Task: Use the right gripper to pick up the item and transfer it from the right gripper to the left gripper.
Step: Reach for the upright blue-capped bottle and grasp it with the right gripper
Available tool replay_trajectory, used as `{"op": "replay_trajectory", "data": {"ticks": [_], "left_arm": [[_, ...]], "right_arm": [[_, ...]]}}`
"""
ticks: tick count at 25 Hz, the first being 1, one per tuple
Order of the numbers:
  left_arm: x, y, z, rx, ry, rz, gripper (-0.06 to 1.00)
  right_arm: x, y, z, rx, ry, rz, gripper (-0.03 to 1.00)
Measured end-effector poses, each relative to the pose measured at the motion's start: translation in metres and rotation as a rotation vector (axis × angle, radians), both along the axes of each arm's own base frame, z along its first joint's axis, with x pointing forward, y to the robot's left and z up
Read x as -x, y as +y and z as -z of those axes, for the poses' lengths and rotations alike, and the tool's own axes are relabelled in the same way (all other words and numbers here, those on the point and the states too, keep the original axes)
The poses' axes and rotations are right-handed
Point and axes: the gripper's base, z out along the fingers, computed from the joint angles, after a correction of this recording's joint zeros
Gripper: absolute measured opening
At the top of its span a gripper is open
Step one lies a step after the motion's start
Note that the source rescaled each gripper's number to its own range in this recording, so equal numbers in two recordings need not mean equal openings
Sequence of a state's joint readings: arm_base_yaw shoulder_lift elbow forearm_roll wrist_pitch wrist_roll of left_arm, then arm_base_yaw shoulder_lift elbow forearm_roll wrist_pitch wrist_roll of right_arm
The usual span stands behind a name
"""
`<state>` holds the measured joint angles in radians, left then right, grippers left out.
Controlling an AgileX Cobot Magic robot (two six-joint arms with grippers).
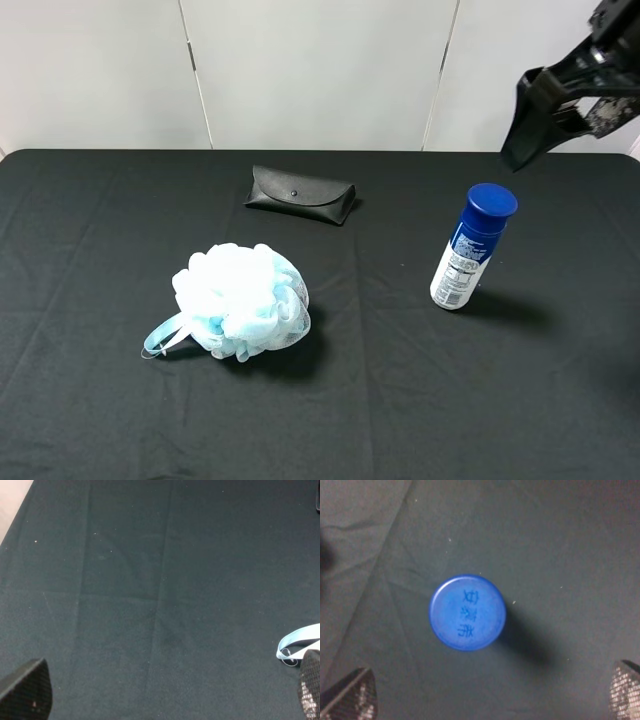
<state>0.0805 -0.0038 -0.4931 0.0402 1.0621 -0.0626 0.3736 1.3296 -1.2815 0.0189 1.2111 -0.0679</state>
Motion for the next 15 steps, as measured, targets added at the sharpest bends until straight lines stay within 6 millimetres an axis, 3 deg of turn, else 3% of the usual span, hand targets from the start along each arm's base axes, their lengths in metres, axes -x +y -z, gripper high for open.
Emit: {"op": "replay_trajectory", "data": {"ticks": [15], "left_arm": [[0.000, 0.000, 0.000, 0.000, 0.000, 0.000, 0.96]], "right_arm": [[-0.030, 0.017, 0.041, -0.001, 0.166, 0.024, 1.00]]}}
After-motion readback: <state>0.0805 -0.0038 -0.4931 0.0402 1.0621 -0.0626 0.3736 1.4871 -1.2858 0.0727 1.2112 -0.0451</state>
